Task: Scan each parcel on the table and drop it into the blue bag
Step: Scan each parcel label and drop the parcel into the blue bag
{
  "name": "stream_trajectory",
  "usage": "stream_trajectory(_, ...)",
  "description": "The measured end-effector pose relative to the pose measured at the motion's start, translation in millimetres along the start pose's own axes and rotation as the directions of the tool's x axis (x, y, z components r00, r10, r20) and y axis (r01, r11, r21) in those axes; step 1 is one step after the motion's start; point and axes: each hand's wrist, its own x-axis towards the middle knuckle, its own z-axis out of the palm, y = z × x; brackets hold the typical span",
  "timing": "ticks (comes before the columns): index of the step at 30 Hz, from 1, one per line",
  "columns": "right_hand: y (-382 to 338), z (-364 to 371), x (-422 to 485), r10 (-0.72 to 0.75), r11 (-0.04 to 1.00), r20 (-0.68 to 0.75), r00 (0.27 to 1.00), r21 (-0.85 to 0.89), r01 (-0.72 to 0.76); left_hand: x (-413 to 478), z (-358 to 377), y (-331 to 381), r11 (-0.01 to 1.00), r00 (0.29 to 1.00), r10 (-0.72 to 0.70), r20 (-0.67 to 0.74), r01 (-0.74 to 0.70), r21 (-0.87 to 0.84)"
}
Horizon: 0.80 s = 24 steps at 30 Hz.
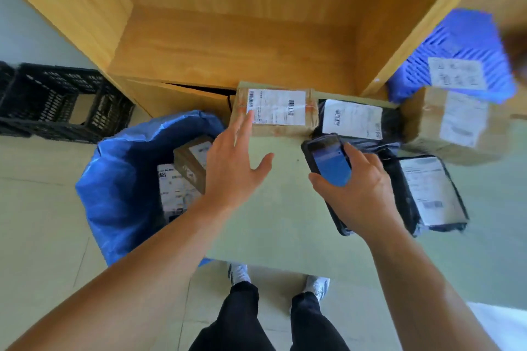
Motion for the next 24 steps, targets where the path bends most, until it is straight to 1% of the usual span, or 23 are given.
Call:
stream_trajectory(5,85.8,-55.2,-5.7,0.148,0.985,-0.058,0.987,0.097,-0.142,-2.8,44.7,97.5,0.994,0.989,0.103,0.108,-0.098,-0.052)
stream_trajectory(7,119.3,-77.2,-8.8,0.196,0.972,-0.101,0.975,0.150,-0.180,-5.2,61.5,131.9,0.984,0.977,0.135,0.165,-0.112,-0.140)
stream_trajectory(9,156.4,-99.4,-11.6,0.251,0.956,-0.139,0.958,0.188,-0.223,-5.3,82.5,168.0,0.963,0.955,0.162,0.250,-0.097,-0.253)
stream_trajectory(11,178.6,-109.7,-12.0,0.278,0.947,-0.149,0.949,0.210,-0.245,-1.6,96.5,188.5,0.945,0.936,0.183,0.301,-0.083,-0.315)
stream_trajectory(17,253.2,-134.7,-7.4,0.345,0.912,-0.179,0.921,0.297,-0.284,40.9,156.2,270.1,0.957,0.895,0.236,0.379,-0.147,-0.249)
stream_trajectory(19,273.9,-139.1,2.1,0.362,0.901,-0.173,0.916,0.318,-0.296,55.1,181.2,293.5,0.965,0.880,0.244,0.408,-0.177,-0.194)
stream_trajectory(22,295.0,-140.8,18.9,0.352,0.906,-0.170,0.920,0.307,-0.290,72.4,209.7,312.1,0.967,0.872,0.253,0.418,-0.245,-0.073)
stream_trajectory(24,302.6,-140.7,29.4,0.337,0.911,-0.155,0.929,0.302,-0.280,83.2,223.0,311.7,0.966,0.874,0.251,0.415,-0.254,-0.050)
